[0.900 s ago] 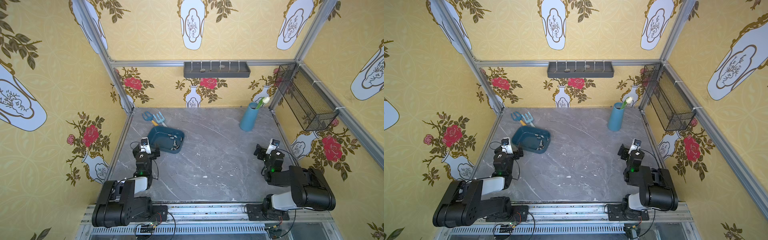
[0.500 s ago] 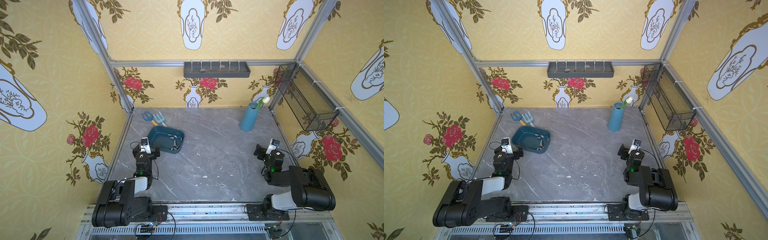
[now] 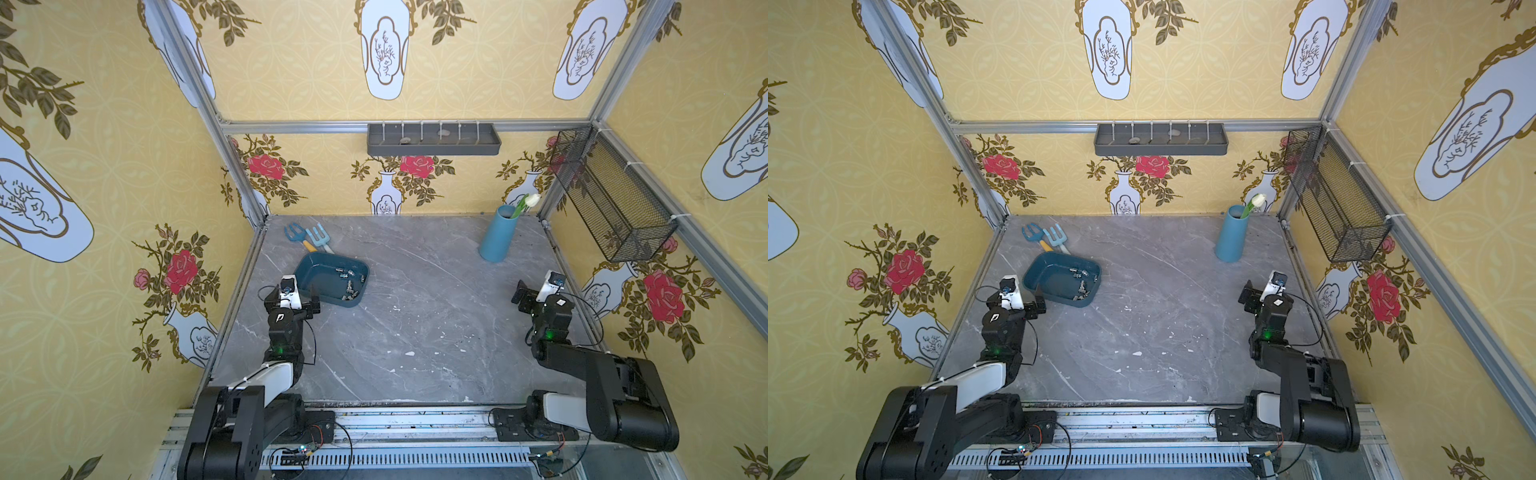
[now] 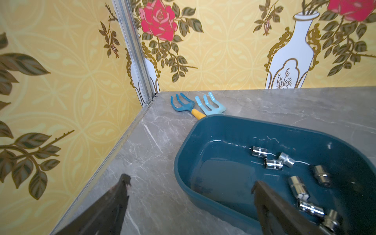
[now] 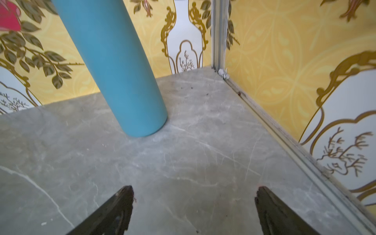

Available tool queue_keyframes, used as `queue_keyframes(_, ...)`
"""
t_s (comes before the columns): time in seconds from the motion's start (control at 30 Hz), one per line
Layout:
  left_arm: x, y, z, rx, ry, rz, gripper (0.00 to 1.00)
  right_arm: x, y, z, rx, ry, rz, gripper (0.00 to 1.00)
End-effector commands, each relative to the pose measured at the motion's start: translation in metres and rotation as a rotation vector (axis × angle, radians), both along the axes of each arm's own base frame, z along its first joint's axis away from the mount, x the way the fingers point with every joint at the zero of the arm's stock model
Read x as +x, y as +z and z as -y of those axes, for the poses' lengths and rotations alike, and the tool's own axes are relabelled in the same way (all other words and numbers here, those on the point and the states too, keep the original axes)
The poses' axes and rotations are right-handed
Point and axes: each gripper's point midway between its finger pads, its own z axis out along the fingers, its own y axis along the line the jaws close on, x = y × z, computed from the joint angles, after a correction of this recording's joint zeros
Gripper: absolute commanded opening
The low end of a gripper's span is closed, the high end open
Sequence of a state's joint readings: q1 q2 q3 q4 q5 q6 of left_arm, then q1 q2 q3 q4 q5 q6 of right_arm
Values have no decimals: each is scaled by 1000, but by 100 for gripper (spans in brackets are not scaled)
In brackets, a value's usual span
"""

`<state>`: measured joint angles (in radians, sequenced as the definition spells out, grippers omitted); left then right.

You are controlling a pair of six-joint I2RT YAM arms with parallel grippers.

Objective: Take out the socket from the storage box
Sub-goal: Move the storage box to the center of the board.

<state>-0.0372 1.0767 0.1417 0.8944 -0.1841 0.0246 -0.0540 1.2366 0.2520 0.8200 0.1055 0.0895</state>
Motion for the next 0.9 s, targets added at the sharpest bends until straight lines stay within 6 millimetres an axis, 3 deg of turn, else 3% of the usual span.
queue_keyframes(0.0, -1, 8, 0, 9, 10, -51, 100, -5, 5, 9, 80, -94, -63, 97)
queue_keyframes(0.13, -4, 44, 2, -91, 23, 26, 100, -1, 41, 1, 324, -122, -41, 98)
queue_keyframes(0.3, 4, 59, 1, -320, 65, -10, 100, 14, 71, -43, 554, 34, -118, 97)
queue_keyframes(0.4, 16, 49, -2, -391, 140, -169, 100, 24, 78, -81, 614, 138, -164, 98)
queue_keyframes(0.47, 24, 30, -1, -407, 164, -319, 100, 29, 81, -110, 612, 201, -198, 97)
queue_keyframes(0.57, 41, 15, 4, -421, 151, -466, 100, 32, 84, -162, 597, 325, -250, 98)
queue_keyframes(0.7, 58, -10, 1, -423, 165, -620, 100, 29, 80, -224, 554, 458, -305, 98)
queue_keyframes(0.87, 76, -35, -11, -432, 189, -723, 100, 18, 67, -287, 488, 578, -382, 98)
